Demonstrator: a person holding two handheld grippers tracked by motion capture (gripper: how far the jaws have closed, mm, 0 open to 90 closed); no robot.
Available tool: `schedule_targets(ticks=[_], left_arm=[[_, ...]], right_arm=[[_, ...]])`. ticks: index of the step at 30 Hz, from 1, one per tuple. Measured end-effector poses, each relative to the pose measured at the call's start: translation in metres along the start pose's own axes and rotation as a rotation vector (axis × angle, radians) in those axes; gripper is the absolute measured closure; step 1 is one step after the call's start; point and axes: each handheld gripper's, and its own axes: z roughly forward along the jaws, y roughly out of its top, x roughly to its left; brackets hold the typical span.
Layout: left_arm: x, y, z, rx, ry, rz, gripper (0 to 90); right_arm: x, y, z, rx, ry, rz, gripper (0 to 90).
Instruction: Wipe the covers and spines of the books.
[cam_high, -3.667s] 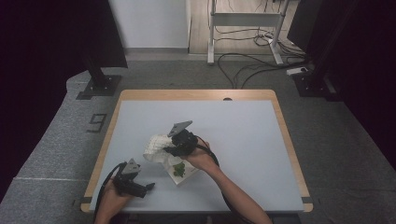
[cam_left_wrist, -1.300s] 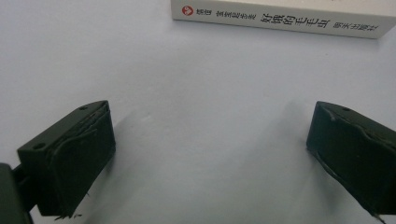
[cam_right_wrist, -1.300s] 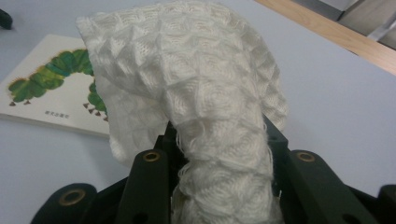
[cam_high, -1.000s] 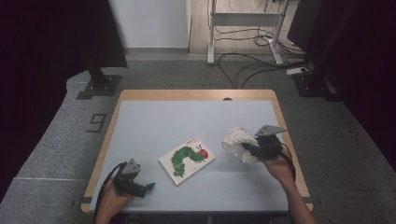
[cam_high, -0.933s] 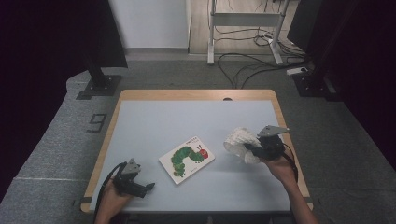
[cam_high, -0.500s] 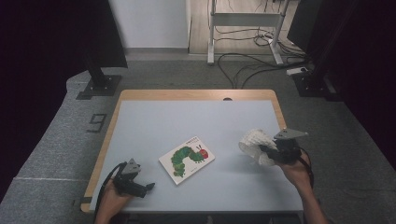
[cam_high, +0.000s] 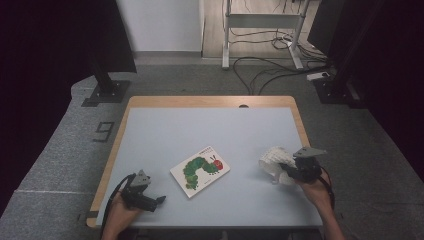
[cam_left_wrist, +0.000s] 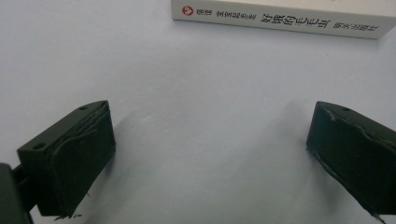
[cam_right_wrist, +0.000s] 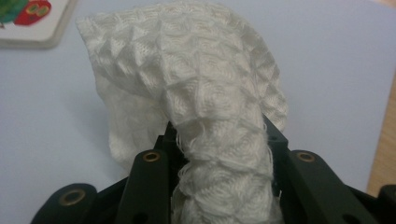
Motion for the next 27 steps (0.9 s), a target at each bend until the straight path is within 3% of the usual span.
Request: schedule_targets(ticks=[10, 18, 20, 25, 27], left_arm=[[0.000, 0.000, 0.000, 0.000, 0.000, 0.000, 0.8], [0.000, 0.000, 0.000, 0.000, 0.000, 0.000, 0.8], [0.000, 0.000, 0.000, 0.000, 0.000, 0.000, 0.8], [0.000, 0.000, 0.000, 0.000, 0.000, 0.000, 0.8], [0.000, 0.000, 0.000, 0.001, 0.001, 0.000, 0.8]], right_arm=[[0.001, -0.020, 0.020, 0.031, 0.012, 0.019, 61.4], [0.003, -0.024, 0.024, 0.041, 0.023, 0.017, 56.2], [0.003, -0.023, 0.024, 0.045, 0.029, 0.013, 49.9], [0.004, -0.020, 0.024, 0.040, 0.015, 0.010, 21.8], [0.004, -0.019, 0.023, 0.047, 0.013, 0.006, 15.2]])
